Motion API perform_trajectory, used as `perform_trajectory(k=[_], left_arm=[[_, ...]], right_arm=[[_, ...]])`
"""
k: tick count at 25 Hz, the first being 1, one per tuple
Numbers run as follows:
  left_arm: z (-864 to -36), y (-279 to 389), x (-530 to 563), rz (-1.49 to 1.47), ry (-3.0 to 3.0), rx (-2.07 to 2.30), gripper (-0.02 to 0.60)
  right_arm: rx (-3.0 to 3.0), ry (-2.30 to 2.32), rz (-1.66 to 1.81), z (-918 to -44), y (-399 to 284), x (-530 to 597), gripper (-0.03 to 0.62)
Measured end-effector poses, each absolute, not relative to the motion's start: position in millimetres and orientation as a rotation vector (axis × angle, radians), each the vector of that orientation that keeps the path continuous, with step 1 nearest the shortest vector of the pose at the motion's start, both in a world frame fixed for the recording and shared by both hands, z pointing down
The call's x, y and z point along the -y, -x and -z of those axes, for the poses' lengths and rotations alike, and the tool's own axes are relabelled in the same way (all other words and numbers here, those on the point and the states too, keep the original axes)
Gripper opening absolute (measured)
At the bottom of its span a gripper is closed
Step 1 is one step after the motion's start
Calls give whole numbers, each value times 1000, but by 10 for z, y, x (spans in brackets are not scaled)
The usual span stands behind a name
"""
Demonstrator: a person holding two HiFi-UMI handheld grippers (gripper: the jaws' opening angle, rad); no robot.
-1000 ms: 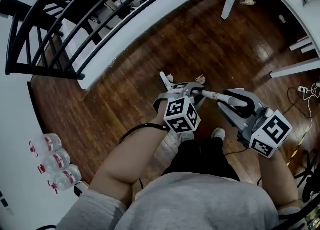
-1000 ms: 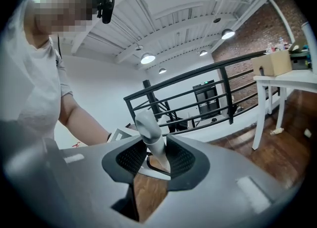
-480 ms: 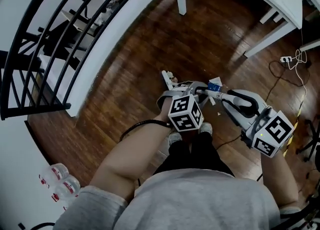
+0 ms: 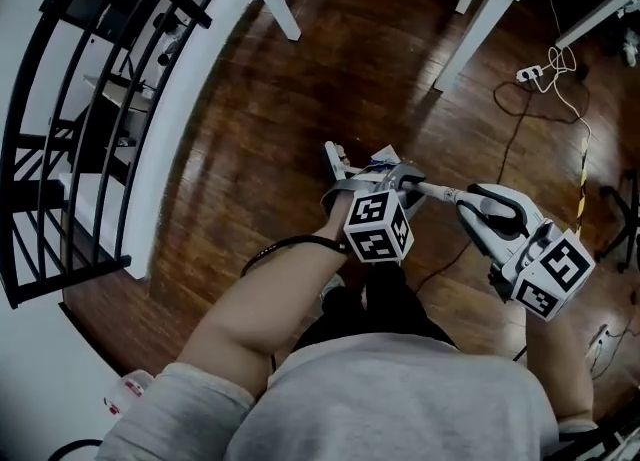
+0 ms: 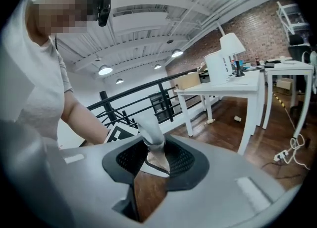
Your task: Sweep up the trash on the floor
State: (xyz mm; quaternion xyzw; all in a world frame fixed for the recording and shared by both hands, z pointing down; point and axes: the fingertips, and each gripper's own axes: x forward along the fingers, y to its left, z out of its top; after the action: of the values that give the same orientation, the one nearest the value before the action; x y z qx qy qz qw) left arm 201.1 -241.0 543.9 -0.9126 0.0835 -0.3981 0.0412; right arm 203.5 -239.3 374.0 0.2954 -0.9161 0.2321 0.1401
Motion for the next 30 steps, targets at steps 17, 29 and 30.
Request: perform_trajectory(k=[17,29,30], left_arm=[[-5394,-3935,1820,1090,2761,131,81],[-5327,-3963,1759,1126,2731,124,81],[-5308,-3933,1773,1129,2734,105,81]], right_arm=[[2501,-1313,-770,-3696,-3962,1851,107],[2563,-1284,-778,-3613,-3997,1778,112],[2579,-1266,-776,-3590,-3966,1789,112]])
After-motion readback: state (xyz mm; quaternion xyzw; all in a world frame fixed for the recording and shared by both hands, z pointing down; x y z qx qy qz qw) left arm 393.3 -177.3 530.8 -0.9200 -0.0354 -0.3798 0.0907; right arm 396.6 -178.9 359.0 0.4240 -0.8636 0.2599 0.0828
